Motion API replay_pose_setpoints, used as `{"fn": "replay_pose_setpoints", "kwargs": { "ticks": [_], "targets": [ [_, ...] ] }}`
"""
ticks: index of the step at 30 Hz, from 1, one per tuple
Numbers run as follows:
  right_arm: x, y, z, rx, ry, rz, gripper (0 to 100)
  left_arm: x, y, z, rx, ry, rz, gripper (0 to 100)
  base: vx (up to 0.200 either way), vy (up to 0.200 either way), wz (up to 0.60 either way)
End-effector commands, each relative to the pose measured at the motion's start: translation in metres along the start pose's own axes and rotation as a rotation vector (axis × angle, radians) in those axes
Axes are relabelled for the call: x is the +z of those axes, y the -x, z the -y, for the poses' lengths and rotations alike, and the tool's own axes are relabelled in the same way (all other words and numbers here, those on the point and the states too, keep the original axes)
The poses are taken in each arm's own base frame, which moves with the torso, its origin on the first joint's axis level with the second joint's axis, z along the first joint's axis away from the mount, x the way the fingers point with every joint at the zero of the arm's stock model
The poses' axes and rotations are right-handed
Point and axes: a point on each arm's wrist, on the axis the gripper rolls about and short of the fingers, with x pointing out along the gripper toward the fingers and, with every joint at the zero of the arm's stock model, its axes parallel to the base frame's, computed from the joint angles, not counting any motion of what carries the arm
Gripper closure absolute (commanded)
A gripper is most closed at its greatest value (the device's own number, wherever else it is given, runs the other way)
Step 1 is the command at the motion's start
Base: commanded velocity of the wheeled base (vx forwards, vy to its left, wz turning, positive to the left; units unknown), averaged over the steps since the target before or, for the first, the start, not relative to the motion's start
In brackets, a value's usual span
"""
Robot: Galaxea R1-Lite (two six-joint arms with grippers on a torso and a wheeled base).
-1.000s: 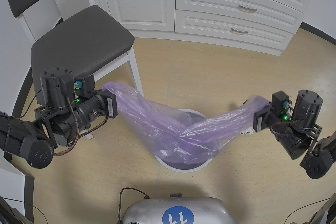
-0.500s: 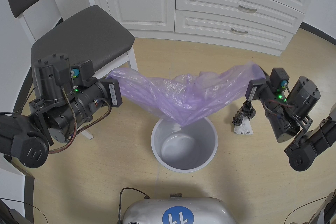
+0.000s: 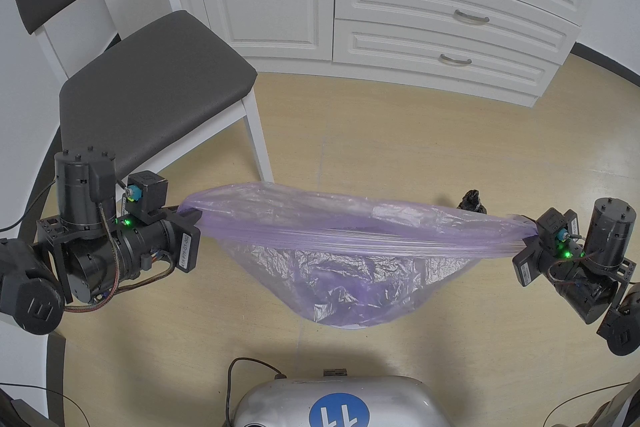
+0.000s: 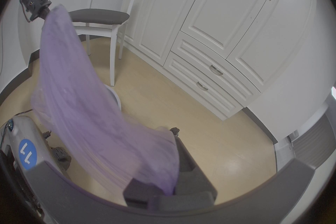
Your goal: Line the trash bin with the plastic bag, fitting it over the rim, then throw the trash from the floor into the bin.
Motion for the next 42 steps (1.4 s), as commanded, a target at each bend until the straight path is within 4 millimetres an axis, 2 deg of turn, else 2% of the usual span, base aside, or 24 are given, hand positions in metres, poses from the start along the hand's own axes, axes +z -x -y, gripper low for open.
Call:
{"fn": "replay_pose_setpoints", "kwargs": {
  "ticks": [1,15,22,27,33,36,42],
  "targets": [
    [-0.002,0.012,0.009,-0.028,0.004,0.004,100,-0.002,0.002,-0.008,0.033,0.006,-0.009,100,0.000,0.000,0.00],
    [0.000,0.012,0.006,-0.014,0.009,0.022,100,-0.002,-0.004,-0.006,0.028,0.009,-0.003,100,0.000,0.000,0.00],
    [0.006,0.013,-0.002,0.016,-0.002,0.050,100,-0.002,-0.025,0.002,0.032,0.015,0.105,100,0.000,0.000,0.00],
    [0.010,0.014,-0.003,0.017,-0.021,0.083,100,-0.002,-0.033,0.006,0.033,0.023,0.178,100,0.000,0.000,0.00],
    [0.025,0.019,-0.018,0.053,-0.087,0.215,100,0.004,-0.029,0.031,-0.035,0.024,0.274,100,0.000,0.000,0.00],
    [0.026,0.019,-0.019,0.055,-0.091,0.228,100,0.005,-0.028,0.032,-0.040,0.024,0.283,100,0.000,0.000,0.00],
    [0.032,0.015,-0.036,0.098,-0.116,0.335,100,0.007,-0.022,0.057,-0.114,0.023,0.364,100,0.000,0.000,0.00]
  ]
}}
